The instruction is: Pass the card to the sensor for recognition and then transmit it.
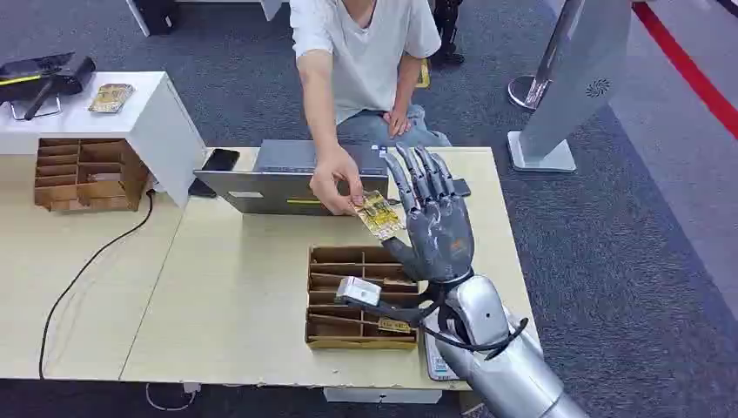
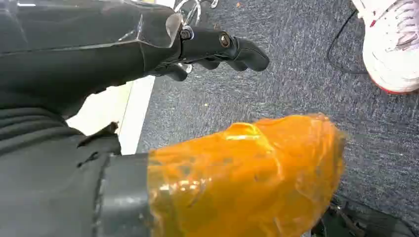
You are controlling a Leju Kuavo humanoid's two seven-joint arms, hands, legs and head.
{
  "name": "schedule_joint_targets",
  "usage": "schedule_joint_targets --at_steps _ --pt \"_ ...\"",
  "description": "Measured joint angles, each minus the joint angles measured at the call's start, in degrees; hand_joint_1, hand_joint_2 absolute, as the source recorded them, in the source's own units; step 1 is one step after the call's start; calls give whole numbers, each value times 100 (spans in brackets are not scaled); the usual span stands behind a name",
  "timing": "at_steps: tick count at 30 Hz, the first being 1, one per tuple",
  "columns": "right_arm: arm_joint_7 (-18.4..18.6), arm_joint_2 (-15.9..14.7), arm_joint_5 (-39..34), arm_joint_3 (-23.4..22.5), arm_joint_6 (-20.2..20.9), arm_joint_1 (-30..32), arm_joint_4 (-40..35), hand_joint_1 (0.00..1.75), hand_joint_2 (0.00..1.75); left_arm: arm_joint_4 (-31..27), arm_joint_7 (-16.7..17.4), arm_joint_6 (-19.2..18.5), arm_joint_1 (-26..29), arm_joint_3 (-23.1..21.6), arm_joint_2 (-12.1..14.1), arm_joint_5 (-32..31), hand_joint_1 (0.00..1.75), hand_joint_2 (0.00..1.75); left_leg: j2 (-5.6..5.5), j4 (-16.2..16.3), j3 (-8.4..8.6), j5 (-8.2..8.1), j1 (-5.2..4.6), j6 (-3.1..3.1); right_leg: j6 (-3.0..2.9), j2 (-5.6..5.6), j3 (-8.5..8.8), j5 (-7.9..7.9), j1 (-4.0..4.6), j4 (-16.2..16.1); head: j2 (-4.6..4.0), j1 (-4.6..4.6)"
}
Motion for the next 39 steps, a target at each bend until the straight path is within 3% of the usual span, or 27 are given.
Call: schedule_joint_targets --at_steps 34,39 --pt "-70 0 -267 31 74 -1 0 175 175 0 4 7 0 2 -2 0 0 0 0 0 -1 0 0 0 0 0 0 0 0 0 0 0" --pt "-330 2 -840 39 105 3 -11 175 175 0 4 13 -1 26 -2 26 0 0 0 0 0 0 0 0 0 0 0 0 0 0 0 0"
